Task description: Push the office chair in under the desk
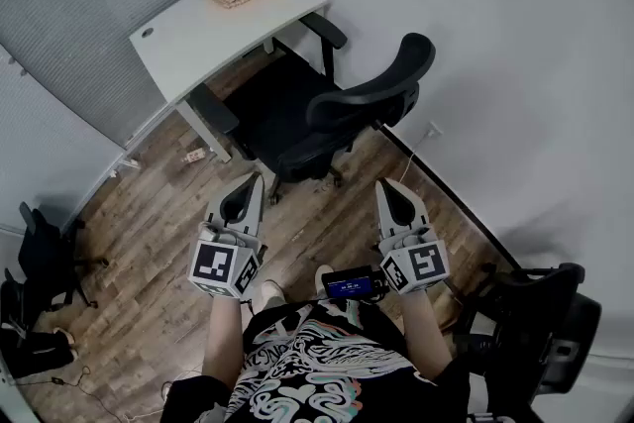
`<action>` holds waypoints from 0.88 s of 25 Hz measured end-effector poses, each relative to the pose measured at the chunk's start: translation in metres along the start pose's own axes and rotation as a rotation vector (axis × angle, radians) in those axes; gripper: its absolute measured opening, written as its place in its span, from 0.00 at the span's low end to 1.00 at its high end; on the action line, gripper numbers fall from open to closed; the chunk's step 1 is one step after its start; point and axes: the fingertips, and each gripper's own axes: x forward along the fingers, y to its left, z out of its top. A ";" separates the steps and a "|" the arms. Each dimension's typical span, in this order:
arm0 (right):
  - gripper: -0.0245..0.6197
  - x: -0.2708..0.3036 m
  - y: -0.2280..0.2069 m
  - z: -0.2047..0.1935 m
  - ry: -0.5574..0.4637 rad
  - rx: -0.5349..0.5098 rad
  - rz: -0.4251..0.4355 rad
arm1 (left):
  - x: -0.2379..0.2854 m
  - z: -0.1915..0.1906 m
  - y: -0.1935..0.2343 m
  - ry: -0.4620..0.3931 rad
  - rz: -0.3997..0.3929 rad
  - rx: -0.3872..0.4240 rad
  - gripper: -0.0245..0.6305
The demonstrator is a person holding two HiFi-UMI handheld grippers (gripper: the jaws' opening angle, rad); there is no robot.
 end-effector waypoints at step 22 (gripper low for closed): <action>0.06 0.023 0.124 0.019 -0.042 -0.056 0.035 | -0.053 0.008 0.050 -0.017 0.001 -0.003 0.08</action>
